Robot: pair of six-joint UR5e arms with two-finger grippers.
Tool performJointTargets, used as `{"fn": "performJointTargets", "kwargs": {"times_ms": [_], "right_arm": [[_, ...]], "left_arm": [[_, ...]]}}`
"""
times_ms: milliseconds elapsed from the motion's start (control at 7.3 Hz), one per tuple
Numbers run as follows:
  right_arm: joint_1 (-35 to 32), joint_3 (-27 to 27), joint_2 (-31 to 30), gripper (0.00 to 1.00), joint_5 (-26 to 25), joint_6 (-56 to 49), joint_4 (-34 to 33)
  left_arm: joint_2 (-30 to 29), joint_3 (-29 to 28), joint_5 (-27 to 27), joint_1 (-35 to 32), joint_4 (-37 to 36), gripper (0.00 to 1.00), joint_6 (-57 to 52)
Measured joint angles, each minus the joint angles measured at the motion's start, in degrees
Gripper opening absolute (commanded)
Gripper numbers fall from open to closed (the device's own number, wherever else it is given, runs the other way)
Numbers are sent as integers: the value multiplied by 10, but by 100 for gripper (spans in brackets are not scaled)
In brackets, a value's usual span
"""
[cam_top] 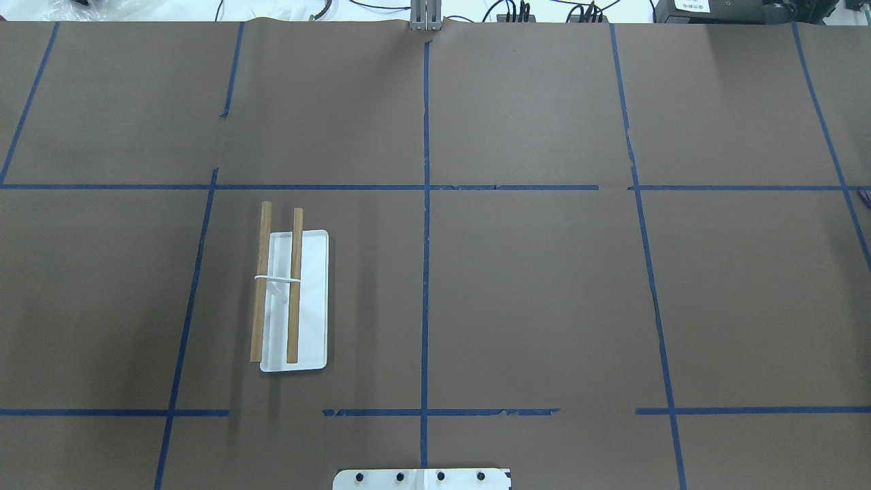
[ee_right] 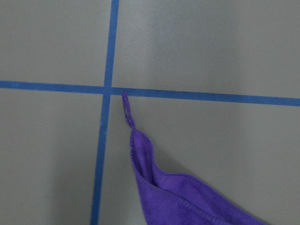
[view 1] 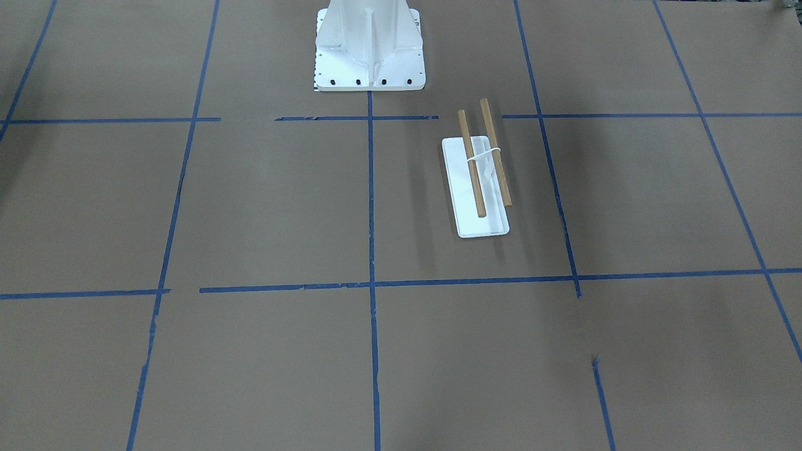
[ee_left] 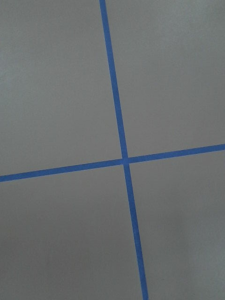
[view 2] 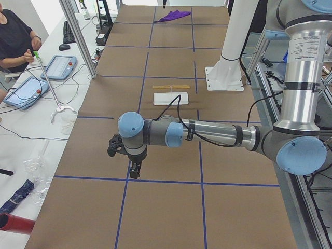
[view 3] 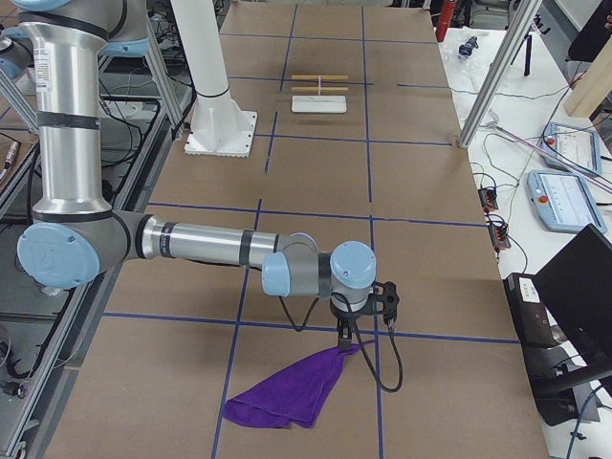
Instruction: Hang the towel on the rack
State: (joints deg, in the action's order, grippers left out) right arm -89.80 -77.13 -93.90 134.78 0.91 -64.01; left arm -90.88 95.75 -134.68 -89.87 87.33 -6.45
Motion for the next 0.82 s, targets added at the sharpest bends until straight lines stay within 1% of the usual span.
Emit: {"fn": "performJointTargets", "kwargs": {"times_ms": [137, 274, 548, 822], "right_arm": [[0, 30, -6, 100, -1, -52, 35], [1, 48, -11, 100, -1, -103, 49], [1, 81, -18, 100, -2, -186, 58], [2, 117, -18, 100, -3, -242, 58]], "left_arm": [[0, 6, 0, 0, -1, 100, 0], [0, 9, 0, 0, -1, 100, 0], [0, 11, 0, 0, -2, 100, 0], [0, 11, -1, 0, -2, 100, 0]]}}
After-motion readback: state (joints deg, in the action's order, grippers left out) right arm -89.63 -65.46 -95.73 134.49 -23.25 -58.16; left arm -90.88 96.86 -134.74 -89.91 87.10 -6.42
